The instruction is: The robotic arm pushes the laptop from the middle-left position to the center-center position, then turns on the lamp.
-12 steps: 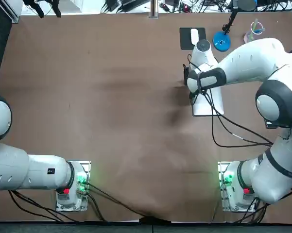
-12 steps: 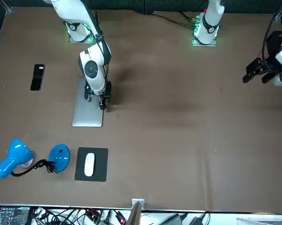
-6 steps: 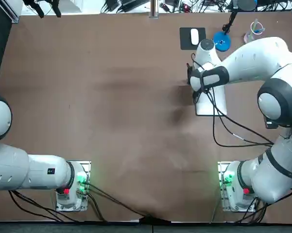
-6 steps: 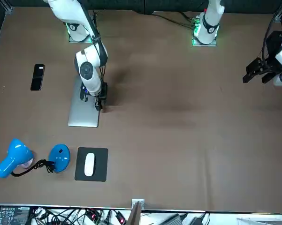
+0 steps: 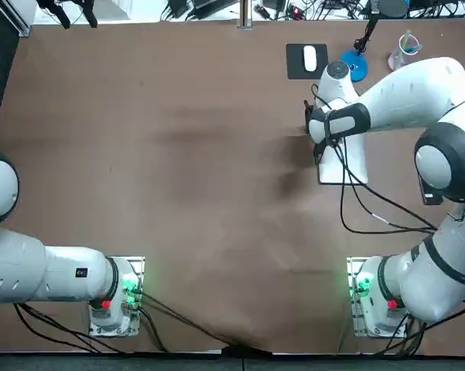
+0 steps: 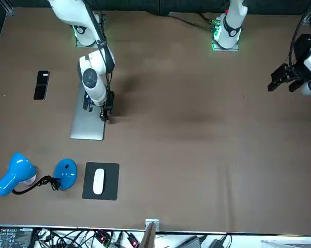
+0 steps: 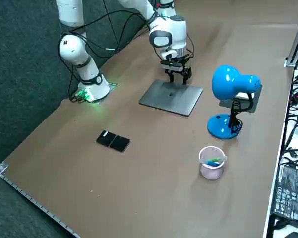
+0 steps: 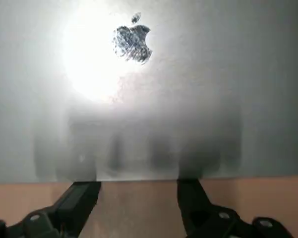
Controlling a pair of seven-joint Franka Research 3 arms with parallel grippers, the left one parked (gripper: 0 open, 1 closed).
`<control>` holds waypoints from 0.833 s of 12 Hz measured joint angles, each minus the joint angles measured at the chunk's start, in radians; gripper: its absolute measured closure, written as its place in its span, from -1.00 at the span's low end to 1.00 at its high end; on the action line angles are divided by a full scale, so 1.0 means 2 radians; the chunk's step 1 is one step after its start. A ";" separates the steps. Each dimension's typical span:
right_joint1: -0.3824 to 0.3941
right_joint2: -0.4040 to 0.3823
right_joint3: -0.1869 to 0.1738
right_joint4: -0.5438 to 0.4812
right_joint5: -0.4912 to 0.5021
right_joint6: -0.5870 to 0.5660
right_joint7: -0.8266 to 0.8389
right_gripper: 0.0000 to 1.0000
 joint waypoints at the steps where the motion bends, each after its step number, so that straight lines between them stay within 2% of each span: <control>1: -0.002 -0.003 -0.001 -0.005 0.000 0.000 -0.003 -0.98; 10: -0.024 -0.020 -0.002 -0.026 0.000 0.000 -0.028 -0.98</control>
